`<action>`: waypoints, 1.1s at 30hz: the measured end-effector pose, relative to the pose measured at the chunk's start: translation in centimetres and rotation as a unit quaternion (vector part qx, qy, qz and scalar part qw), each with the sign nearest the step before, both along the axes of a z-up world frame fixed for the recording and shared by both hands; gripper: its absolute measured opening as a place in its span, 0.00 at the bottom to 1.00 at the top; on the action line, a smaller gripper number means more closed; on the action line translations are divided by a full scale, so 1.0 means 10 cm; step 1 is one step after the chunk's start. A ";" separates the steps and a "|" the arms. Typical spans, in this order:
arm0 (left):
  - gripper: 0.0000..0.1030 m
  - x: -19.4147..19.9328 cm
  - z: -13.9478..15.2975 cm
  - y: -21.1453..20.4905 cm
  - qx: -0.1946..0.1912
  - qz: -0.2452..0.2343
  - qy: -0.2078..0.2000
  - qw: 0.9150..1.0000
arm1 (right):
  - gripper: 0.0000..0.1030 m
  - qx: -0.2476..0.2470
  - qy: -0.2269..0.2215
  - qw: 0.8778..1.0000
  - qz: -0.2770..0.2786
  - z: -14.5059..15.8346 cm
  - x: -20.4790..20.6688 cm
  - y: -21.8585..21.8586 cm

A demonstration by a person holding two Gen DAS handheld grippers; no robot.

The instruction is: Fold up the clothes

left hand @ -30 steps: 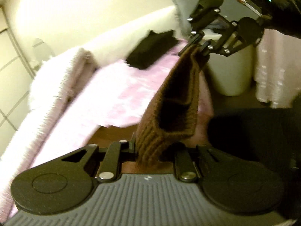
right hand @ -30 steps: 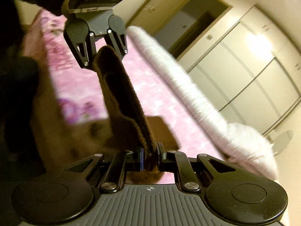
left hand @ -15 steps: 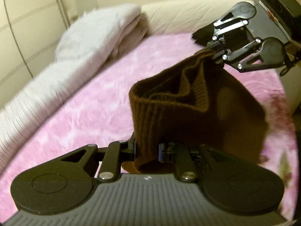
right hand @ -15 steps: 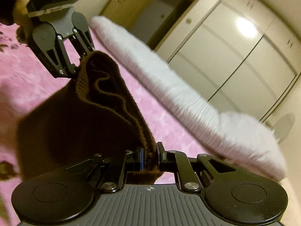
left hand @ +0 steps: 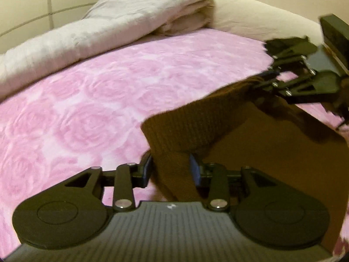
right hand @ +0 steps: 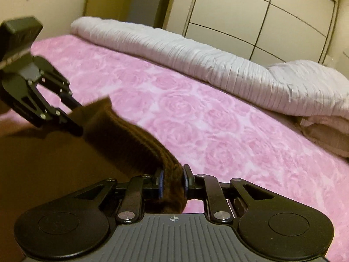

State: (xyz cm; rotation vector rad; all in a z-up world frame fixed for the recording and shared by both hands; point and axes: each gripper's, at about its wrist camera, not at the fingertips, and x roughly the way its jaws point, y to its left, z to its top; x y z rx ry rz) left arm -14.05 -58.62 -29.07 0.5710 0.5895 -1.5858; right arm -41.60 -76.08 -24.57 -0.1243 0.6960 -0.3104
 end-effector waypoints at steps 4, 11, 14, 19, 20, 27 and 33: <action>0.45 0.09 -0.02 -0.06 0.002 0.037 0.019 0.999 | 0.35 0.015 -0.018 0.999 -0.041 0.08 -0.03 0.03; 0.43 -0.04 0.20 0.32 -0.012 0.022 -0.074 0.997 | 0.49 0.023 -0.060 0.993 -0.100 0.38 -0.36 0.27; 0.43 -0.23 0.27 0.64 -0.028 -0.023 -0.126 0.991 | 0.52 0.030 -0.070 0.995 -0.059 0.51 -0.63 0.70; 0.62 -0.74 0.25 1.26 -0.078 -0.160 -0.254 0.951 | 0.61 -0.015 -0.023 0.999 0.016 0.36 -0.90 1.60; 0.64 -0.83 0.20 1.36 -0.082 -0.183 -0.286 0.937 | 0.64 -0.030 -0.008 0.999 0.030 0.29 -0.93 1.77; 0.64 -1.05 0.07 1.44 -0.093 -0.229 -0.363 0.899 | 0.67 -0.138 0.082 0.982 0.103 -0.30 -0.72 2.52; 0.64 -0.91 0.22 1.44 -0.087 -0.201 -0.336 0.916 | 0.21 -0.233 0.124 0.956 0.130 -0.56 -0.44 2.55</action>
